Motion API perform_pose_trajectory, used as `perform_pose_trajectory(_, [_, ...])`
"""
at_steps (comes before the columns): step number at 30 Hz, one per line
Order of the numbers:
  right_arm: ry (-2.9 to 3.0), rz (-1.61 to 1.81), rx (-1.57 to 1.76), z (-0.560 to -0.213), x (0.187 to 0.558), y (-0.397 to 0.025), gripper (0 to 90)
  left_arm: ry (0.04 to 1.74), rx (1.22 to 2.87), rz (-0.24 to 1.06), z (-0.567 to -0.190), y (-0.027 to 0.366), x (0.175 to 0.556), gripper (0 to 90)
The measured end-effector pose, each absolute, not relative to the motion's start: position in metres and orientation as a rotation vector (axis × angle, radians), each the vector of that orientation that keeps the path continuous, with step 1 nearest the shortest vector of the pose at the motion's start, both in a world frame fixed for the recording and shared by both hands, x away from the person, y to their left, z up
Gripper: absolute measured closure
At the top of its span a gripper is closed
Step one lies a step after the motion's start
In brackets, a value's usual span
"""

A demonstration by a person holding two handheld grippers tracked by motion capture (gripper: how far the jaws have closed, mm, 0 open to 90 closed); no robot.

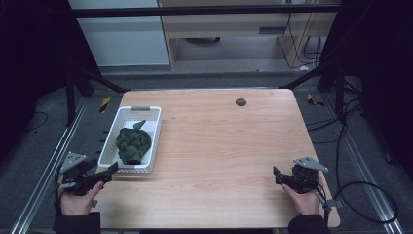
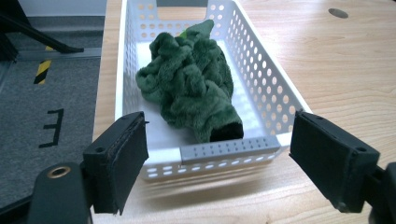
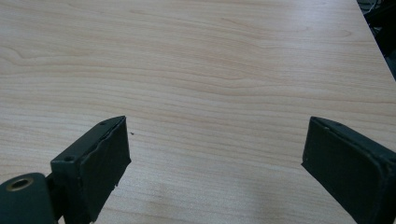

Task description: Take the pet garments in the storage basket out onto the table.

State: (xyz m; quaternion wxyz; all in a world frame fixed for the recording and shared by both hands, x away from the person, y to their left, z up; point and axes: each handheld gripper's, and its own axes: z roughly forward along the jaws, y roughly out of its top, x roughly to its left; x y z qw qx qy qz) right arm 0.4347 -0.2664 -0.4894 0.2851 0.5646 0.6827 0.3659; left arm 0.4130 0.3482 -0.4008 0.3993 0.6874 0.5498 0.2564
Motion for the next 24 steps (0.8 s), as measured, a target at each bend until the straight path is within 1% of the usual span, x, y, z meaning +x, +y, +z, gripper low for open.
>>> perform_pose_trajectory(14, [1.85,0.967,1.51,-0.49,0.435,-0.264,7.4,1.372,1.879,0.647,-0.374,0.335,0.449,17.3])
perform_pose_trajectory(24, [1.855,0.959,1.513,-0.491,0.435,-0.265,7.6,1.385,1.968,0.646,-0.363,0.326,0.475,18.0])
